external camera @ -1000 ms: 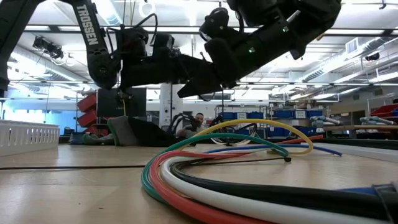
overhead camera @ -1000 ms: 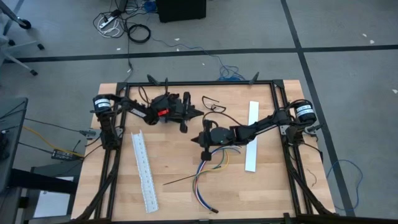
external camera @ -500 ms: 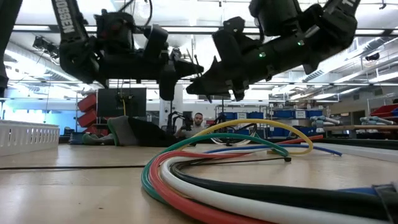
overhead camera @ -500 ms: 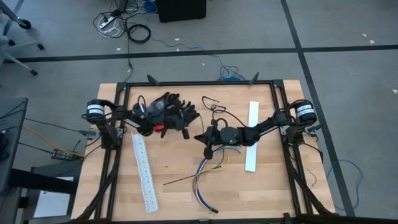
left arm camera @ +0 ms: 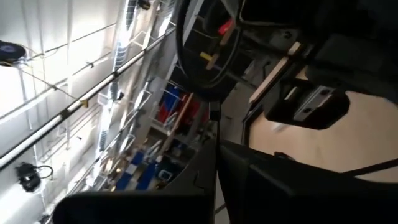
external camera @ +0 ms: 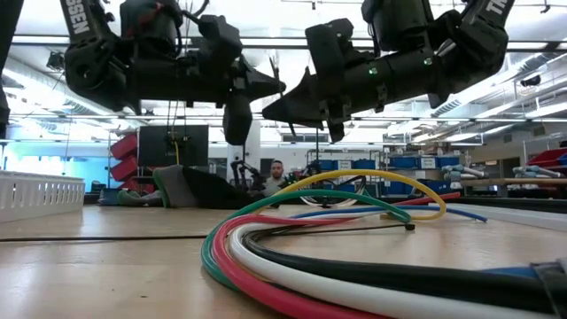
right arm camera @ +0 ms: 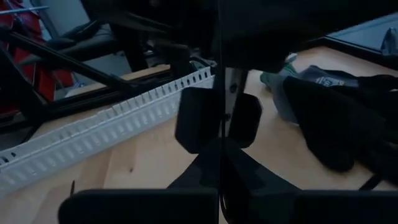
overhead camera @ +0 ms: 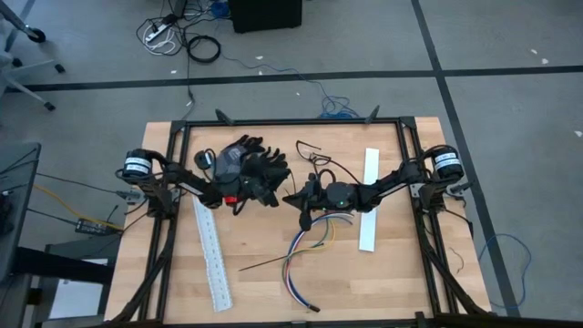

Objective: Ziptie cables
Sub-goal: Insert the top black zip tie pointed tail end through the slot to form a loop

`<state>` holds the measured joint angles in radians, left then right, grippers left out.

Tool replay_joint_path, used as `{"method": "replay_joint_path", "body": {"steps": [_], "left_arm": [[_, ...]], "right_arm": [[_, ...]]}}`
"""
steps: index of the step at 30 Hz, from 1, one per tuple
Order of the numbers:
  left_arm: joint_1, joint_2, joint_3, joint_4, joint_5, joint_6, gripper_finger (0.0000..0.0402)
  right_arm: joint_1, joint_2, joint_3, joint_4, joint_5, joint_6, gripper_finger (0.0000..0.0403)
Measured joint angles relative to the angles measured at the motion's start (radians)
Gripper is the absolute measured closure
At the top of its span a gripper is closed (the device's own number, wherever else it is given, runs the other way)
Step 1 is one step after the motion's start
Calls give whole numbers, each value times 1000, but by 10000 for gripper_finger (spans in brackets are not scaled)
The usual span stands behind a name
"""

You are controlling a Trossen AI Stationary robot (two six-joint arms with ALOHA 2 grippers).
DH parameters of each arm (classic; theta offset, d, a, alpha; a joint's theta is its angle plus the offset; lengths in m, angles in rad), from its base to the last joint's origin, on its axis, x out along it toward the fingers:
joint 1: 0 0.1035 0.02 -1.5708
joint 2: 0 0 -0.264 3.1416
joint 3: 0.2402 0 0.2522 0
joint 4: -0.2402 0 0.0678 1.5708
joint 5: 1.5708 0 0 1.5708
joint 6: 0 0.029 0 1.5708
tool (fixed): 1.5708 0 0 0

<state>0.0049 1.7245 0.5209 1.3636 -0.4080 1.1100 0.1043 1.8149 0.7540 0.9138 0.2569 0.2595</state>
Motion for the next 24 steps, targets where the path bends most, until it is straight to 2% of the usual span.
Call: {"method": "replay_joint_path", "body": {"steps": [9, 18, 24], "left_arm": [[-2, 0, 0, 29, -33, 38, 401], [-18, 0, 0, 30, -34, 44, 401], [-20, 0, 0, 31, -34, 115, 401]], "right_arm": [[-35, -1, -46, 15, 10, 56, 403], [-69, -1, -68, 100, -47, 63, 403], [-90, -1, -68, 104, -98, 80, 402]]}}
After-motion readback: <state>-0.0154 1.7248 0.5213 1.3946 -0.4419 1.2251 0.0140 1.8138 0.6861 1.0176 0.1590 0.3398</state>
